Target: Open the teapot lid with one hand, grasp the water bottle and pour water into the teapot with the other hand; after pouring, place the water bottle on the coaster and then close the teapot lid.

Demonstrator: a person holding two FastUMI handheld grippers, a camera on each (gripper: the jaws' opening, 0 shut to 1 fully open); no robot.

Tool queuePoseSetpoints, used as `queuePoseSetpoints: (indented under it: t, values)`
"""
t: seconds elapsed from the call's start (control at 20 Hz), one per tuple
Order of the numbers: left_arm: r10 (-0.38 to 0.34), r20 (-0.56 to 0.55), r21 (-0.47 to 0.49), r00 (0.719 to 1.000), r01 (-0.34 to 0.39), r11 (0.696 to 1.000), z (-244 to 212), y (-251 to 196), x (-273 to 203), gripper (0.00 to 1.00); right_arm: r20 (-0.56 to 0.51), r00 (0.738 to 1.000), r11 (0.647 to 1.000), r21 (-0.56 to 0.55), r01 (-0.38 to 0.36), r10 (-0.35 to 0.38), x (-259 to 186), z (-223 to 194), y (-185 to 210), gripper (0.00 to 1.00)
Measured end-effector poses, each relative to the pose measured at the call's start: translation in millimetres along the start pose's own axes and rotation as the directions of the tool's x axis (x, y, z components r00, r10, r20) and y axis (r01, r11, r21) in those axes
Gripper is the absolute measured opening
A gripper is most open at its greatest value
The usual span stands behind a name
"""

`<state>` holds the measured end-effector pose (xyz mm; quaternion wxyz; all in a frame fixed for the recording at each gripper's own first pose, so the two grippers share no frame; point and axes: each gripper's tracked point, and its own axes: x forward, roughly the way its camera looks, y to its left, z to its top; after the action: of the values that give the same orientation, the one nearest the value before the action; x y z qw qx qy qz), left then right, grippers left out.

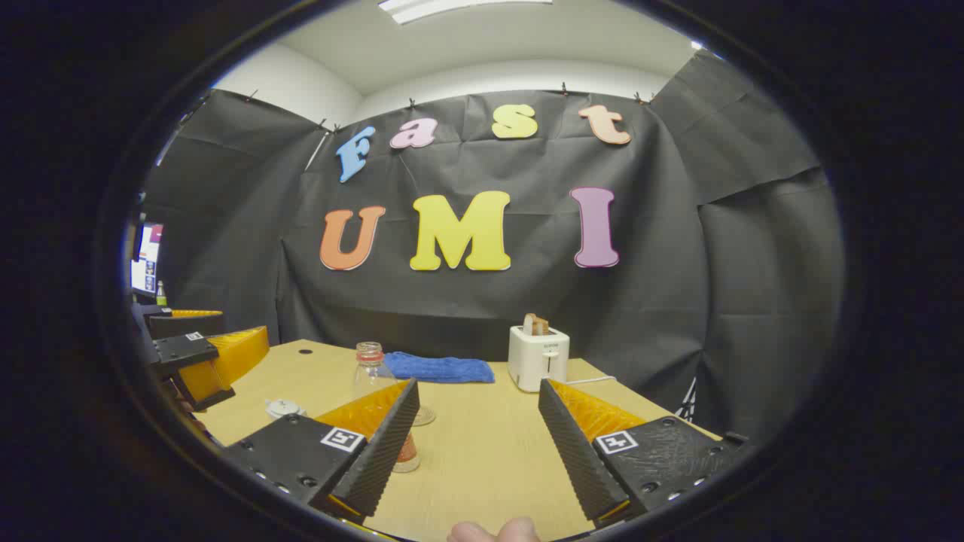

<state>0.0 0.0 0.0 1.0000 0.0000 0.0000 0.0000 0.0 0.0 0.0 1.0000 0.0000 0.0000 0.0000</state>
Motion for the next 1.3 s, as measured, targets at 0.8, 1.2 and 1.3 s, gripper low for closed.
queuePoseSetpoints:
  t: [0.8,1.2,1.3]
  values:
    - [0.022,0.017,-0.001,1.0,-0.022,1.0,5.9,6.5,-3.6,0.97,0.009,1.0,1.0,-0.011,0.006,-0.006,0.5,2.8,3.0,0.98]
    - [0.029,0.019,-0.007,0.999,-0.029,1.0,5.8,10.0,-2.0,0.97,0.011,1.0,1.0,-0.022,0.005,-0.005,1.0,-0.7,5.5,0.95]
    - [0.031,0.017,-0.009,0.999,-0.031,0.999,5.3,9.4,-0.9,0.97,0.009,1.0,1.0,-0.023,0.004,-0.004,2.5,-0.8,5.5,0.95]
